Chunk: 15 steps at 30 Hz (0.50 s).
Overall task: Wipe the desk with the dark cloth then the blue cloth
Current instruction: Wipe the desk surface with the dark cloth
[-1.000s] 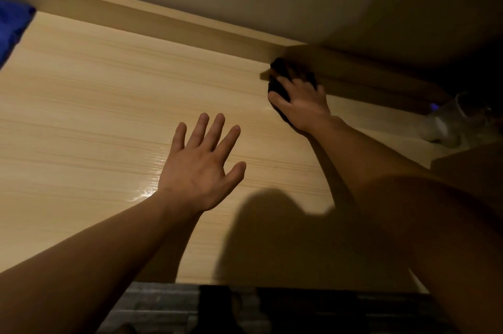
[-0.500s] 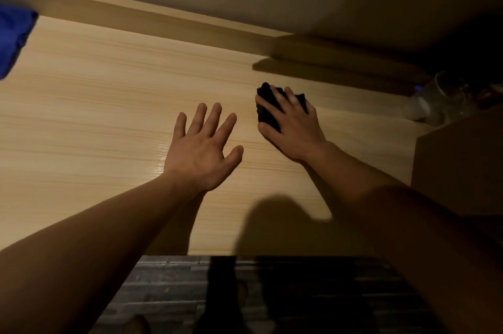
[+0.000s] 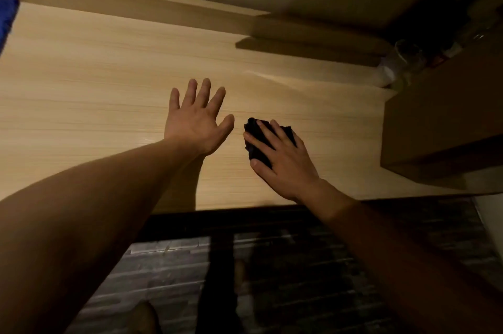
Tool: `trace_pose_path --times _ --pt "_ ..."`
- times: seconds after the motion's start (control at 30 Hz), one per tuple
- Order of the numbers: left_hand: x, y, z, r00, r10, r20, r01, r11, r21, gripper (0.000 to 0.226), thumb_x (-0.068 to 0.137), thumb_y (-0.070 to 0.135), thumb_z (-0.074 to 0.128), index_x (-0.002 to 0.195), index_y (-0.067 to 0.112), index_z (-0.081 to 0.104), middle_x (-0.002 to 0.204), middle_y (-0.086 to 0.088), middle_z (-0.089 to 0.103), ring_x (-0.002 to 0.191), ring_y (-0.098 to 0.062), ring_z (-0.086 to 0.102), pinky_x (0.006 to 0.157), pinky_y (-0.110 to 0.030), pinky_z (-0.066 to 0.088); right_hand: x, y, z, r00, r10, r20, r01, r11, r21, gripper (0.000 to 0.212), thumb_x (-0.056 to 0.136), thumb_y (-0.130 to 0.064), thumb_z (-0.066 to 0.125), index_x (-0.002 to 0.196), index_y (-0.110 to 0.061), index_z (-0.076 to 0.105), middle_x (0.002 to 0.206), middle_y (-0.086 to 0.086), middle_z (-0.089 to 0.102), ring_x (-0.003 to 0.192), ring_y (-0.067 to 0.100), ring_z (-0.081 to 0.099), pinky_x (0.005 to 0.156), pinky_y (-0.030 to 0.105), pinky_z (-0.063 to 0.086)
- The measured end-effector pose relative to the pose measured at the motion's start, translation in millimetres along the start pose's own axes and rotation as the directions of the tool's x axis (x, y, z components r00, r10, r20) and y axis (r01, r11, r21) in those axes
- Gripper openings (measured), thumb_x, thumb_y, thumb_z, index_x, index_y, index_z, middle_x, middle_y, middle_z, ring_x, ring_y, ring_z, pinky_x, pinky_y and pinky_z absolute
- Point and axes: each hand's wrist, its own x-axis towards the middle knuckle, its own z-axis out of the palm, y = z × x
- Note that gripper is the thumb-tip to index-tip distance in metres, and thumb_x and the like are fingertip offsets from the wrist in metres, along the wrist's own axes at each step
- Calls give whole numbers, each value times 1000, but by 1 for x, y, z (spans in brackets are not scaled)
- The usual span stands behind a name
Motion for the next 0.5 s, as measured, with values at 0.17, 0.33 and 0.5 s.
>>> trace_pose_path --times 0.17,0.33,0.5 --pt "0 -2 -1 1000 17 12 -17 999 -28 80 101 74 11 171 36 4 180 -4 -6 165 -30 -14 130 -60 -7 -41 -20 11 1000 -2 -15 2 998 56 59 107 -58 27 163 -48 12 174 -12 3 160 10 -7 125 43 2" --pt "-21 0 -13 994 46 -96 -69 966 -249 70 108 57 28 169 22 26 178 -10 17 165 -27 9 133 -53 6 -72 -43 17 998 63 7 -63 980 189 58 104 -59 26 160 -43 29 169 -16 14 155 2 1 120 42 18" --pt "-94 35 -38 965 -196 174 243 426 -871 34 112 34 51 135 13 64 129 -5 71 126 -25 63 101 -37 52 -70 -69 -23 1000 27 3 -26 934 355 54 106 -54 33 157 -39 40 166 -17 30 156 7 20 120 45 25"
